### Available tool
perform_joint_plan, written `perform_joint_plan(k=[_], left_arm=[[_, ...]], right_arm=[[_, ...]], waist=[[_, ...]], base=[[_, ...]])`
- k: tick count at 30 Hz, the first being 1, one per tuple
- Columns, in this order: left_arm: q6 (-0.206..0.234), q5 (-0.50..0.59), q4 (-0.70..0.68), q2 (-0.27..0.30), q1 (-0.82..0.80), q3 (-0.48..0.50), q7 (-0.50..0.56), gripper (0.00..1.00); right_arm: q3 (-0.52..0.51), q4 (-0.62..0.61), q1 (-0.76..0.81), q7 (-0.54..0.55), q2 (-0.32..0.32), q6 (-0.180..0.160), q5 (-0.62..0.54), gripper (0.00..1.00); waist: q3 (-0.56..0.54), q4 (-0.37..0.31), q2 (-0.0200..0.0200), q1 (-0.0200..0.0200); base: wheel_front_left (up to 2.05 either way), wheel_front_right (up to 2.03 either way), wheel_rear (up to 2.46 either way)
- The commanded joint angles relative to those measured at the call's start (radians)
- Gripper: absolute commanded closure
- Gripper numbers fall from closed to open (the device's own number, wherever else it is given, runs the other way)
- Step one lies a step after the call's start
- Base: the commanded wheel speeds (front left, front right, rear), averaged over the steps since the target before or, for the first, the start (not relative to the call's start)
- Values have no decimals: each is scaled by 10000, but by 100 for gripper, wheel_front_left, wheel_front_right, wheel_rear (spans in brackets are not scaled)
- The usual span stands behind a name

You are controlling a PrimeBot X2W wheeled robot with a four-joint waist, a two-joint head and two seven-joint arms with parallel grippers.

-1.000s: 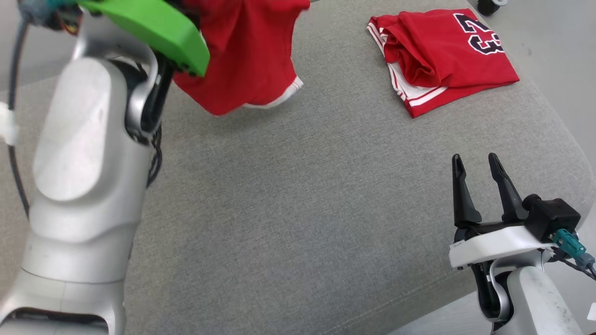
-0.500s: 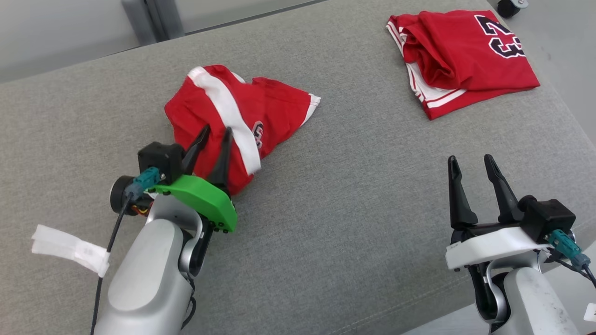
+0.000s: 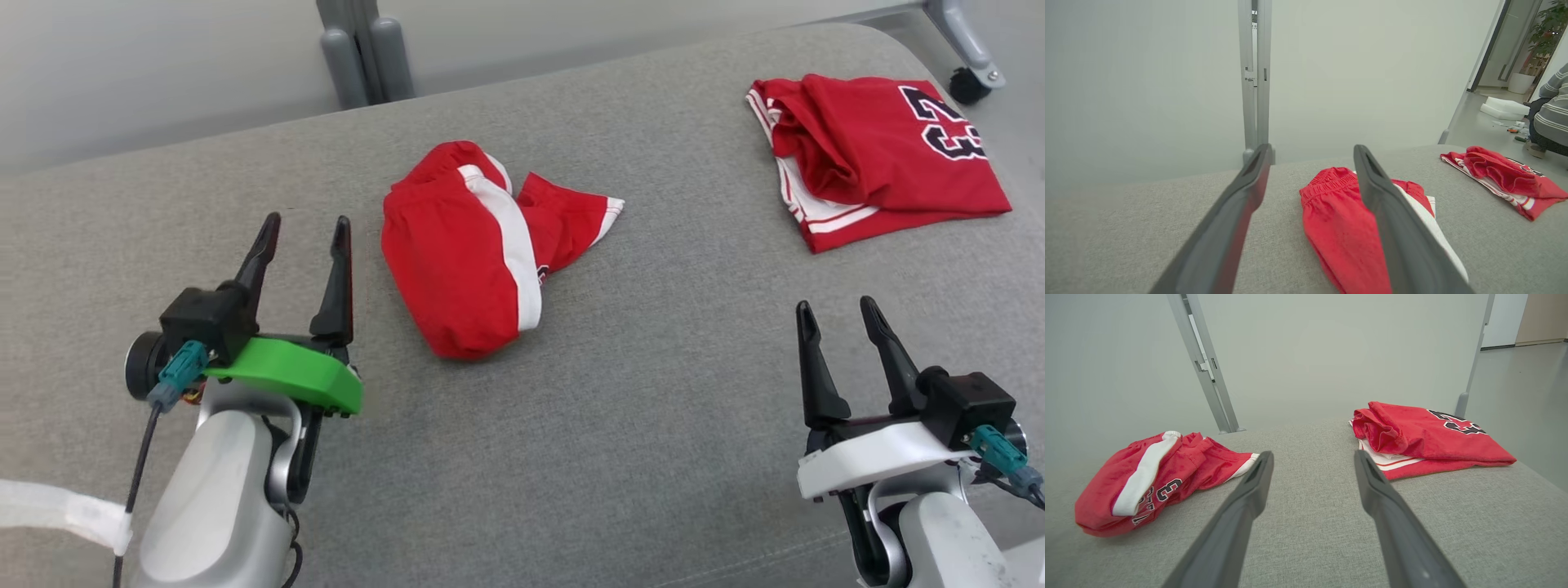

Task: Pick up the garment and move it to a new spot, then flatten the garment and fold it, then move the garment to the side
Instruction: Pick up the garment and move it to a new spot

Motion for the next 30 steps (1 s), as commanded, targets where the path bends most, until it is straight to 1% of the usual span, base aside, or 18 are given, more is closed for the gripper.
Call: perform_joint_plan(k=[1, 8, 11, 15, 18, 23, 30], left_arm=[[52, -4, -149, 152, 363, 146, -75, 0], [176, 141, -972, 452, 1650, 883, -77, 0], [118, 186, -1317, 521, 2233, 1195, -79, 0], [-64, 282, -1740, 545, 3044, 1542, -81, 0], [-128, 435, -1910, 540, 3458, 1684, -81, 0], [-261, 612, -2208, 359, 4047, 1959, -82, 0], [-418, 908, -2277, 25, 4508, 2260, -83, 0]], right_arm=[[23, -35, 164, -29, -64, -16, -77, 0], [64, -56, 314, -29, -241, -16, -117, 0], [80, -60, 375, -29, -296, -16, -129, 0], [97, -30, 448, -29, -366, -16, -148, 0], [121, -20, 535, -29, -416, -16, -130, 0], [159, -28, 599, -29, -492, -16, -112, 0], [252, 17, 714, -29, -515, -16, -41, 0]], waist=[[-394, 557, 0, 0], [-622, 1213, 0, 0], [-692, 1447, 0, 0], [-835, 1715, 0, 0], [-886, 1860, 0, 0], [-952, 2034, 0, 0], [-1012, 2086, 0, 0]], base=[[0, 0, 0], [0, 0, 0], [0, 0, 0], [0, 0, 0], [0, 0, 0], [0, 0, 0], [0, 0, 0]])
